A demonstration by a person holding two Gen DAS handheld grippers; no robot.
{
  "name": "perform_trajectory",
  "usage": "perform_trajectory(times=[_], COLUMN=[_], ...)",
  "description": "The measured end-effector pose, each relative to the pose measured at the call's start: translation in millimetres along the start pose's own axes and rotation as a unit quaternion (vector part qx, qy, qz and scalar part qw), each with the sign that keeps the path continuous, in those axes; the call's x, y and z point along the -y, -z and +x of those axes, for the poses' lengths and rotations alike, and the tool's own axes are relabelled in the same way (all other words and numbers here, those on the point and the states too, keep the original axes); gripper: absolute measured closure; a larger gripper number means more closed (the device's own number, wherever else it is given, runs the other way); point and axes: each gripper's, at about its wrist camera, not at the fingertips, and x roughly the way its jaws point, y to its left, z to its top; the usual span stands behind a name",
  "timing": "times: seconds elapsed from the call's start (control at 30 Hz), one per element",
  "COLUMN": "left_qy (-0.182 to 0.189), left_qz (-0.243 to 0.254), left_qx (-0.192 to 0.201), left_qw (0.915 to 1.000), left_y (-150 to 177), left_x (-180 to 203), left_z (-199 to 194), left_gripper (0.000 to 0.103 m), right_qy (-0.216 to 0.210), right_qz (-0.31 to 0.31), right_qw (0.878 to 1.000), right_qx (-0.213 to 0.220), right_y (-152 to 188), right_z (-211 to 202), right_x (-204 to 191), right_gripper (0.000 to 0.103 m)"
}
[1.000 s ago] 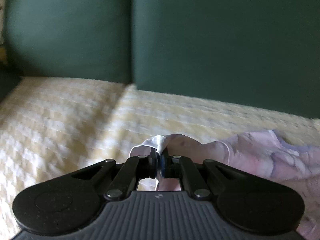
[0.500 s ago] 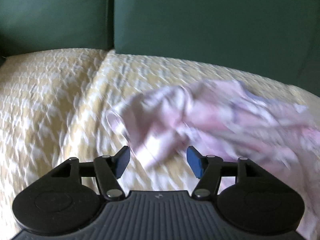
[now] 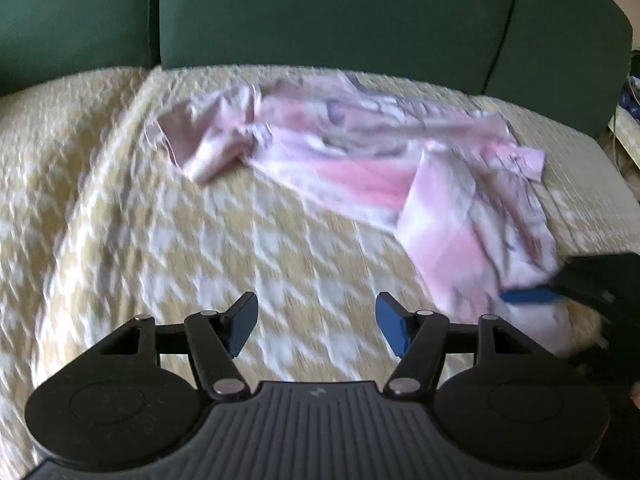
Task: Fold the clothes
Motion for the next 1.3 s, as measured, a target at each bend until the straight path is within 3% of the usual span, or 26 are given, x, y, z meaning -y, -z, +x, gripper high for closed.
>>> perform_trajectory(times=[0.17, 0.2, 0.3, 0.37, 0.43, 0.47, 0.5, 0.53, 0.7, 0.83, 0.9, 1.0, 1.2, 1.27, 1.3], left_qy=[0.003, 0.003, 0.005, 0.008, 0.014, 0.018, 0.019, 0.020, 0.028, 0.031, 0.031, 0.031, -0.007, -0.020, -0.023], left_qz=[0.020, 0.029, 0.052, 0.064, 0.072, 0.076, 0.084, 0.092, 0.139, 0.190, 0.199, 0.200, 0.166, 0.153, 0.146], left_qx=[-0.011, -0.009, 0.000, 0.007, 0.011, 0.013, 0.015, 0.016, 0.015, 0.010, 0.007, 0.008, 0.018, 0.022, 0.026], left_qw=[0.9997, 0.9995, 0.9987, 0.9979, 0.9972, 0.9969, 0.9962, 0.9954, 0.9897, 0.9813, 0.9795, 0.9792, 0.9860, 0.9877, 0.9887], left_y=[17, 18, 18, 16, 13, 11, 10, 9, 5, 3, 2, -1, -15, -20, -22], left_x=[9, 12, 23, 31, 39, 43, 48, 53, 84, 113, 123, 135, 137, 137, 134], left_z=[2, 2, 2, 3, 4, 4, 5, 6, 18, 33, 44, 60, 77, 83, 81], left_gripper=[0.039, 0.039, 0.039, 0.039, 0.039, 0.039, 0.040, 0.040, 0.040, 0.040, 0.040, 0.040, 0.040, 0.048, 0.059], right_qy=[0.019, 0.013, -0.001, -0.001, 0.013, 0.024, 0.034, 0.043, 0.070, 0.064, 0.063, 0.044, 0.005, -0.019, -0.028], right_qz=[0.050, 0.060, 0.093, 0.130, 0.168, 0.188, 0.210, 0.234, 0.314, 0.325, 0.314, 0.302, 0.304, 0.316, 0.324], right_qw=[0.999, 0.998, 0.994, 0.988, 0.980, 0.976, 0.971, 0.965, 0.946, 0.944, 0.947, 0.952, 0.952, 0.948, 0.945], right_qx=[0.007, 0.018, 0.060, 0.088, 0.107, 0.110, 0.110, 0.106, 0.042, -0.003, 0.003, 0.017, 0.031, 0.031, 0.029], right_y=[-9, -9, -10, -11, -7, -5, -2, 3, 33, 58, 62, 67, 74, 74, 75], right_z=[-3, -12, -46, -67, -83, -85, -85, -83, -44, -21, -28, -47, -66, -64, -61], right_x=[14, 20, 46, 72, 101, 117, 132, 147, 194, 195, 185, 174, 161, 158, 156], right_gripper=[0.000, 0.022, 0.028, 0.028, 0.013, 0.013, 0.004, 0.000, 0.000, 0.000, 0.000, 0.000, 0.000, 0.000, 0.000])
